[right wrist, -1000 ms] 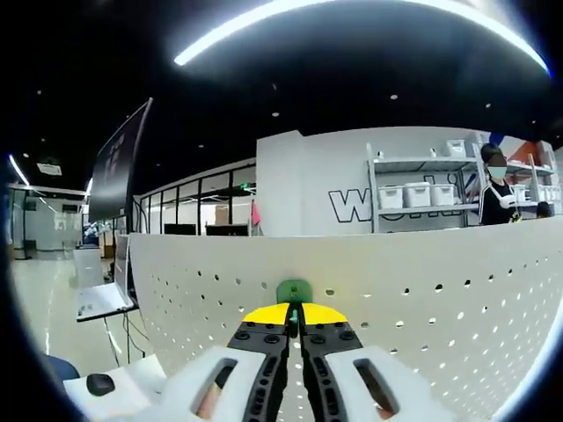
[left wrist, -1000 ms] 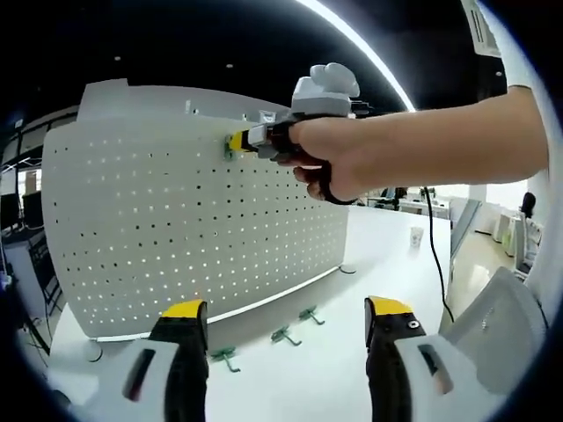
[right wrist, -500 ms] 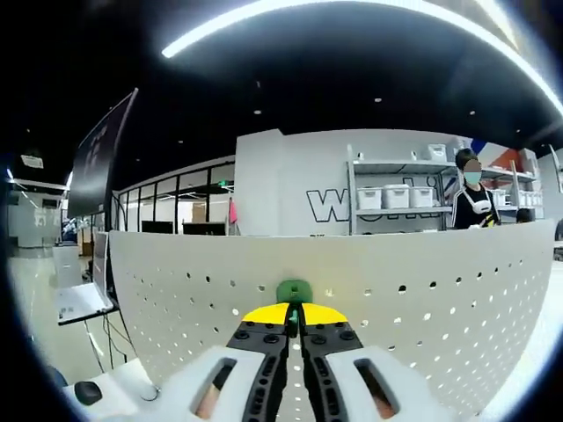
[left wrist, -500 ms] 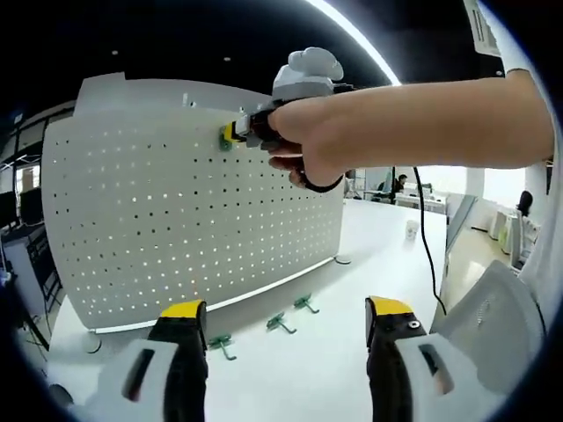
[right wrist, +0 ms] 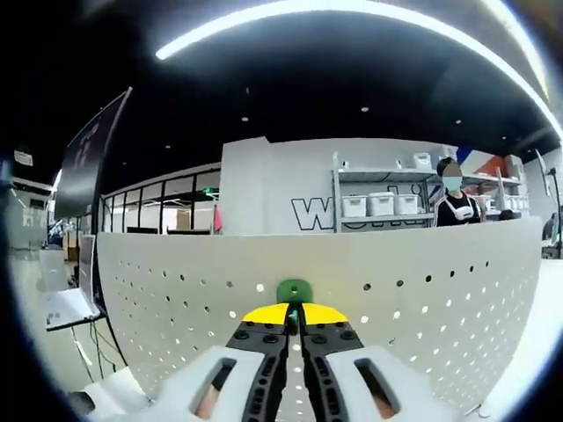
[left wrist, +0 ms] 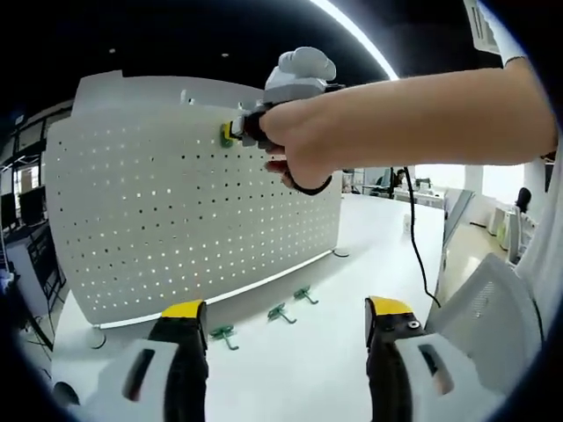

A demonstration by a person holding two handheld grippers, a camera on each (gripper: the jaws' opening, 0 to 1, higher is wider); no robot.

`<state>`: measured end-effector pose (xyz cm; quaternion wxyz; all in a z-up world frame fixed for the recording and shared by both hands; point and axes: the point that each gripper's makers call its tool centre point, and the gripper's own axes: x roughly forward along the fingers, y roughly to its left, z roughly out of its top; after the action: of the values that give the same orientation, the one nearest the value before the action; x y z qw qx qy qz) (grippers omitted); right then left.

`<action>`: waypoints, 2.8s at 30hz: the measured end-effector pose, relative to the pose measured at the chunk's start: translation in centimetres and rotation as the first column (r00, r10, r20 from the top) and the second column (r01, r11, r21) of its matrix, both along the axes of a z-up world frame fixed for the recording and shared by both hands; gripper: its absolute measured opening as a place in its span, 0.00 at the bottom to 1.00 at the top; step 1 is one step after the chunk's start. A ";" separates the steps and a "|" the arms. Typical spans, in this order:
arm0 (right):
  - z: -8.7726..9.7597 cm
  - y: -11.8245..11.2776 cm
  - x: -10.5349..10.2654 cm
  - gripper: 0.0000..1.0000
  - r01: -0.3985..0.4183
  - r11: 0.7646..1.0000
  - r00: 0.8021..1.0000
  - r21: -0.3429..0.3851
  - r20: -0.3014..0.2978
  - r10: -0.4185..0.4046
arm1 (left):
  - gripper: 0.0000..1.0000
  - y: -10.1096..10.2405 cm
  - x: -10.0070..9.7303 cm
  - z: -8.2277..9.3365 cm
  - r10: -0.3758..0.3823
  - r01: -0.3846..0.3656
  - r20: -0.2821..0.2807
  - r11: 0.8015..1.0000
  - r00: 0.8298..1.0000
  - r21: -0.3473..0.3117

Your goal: Insert the hook assembly into the mounting plate slot until the hook locks in place.

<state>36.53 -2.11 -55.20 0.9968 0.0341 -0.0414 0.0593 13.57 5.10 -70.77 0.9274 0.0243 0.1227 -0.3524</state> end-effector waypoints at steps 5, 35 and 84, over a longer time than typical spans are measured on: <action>-0.3 0.1 -0.1 0.03 0.003 1.000 1.000 0.009 -0.005 -0.003 | 0.74 -0.4 -0.2 0.0 -0.022 0.022 0.004 1.000 1.000 0.001; -0.3 3.1 -2.7 0.48 -0.326 0.942 0.944 -0.085 0.027 0.329 | 0.73 0.7 0.3 -1.0 0.013 -0.012 -0.021 0.999 1.000 0.040; -6.2 -2.0 -11.4 0.64 -0.653 0.741 0.757 -0.155 -0.096 0.647 | 0.74 2.9 1.5 -1.6 0.032 -0.031 -0.034 0.998 0.999 0.047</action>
<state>25.13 -4.13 -61.44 0.9130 -0.0420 -0.0036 0.4057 15.04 8.03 -72.40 0.9299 0.0378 0.1471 -0.3351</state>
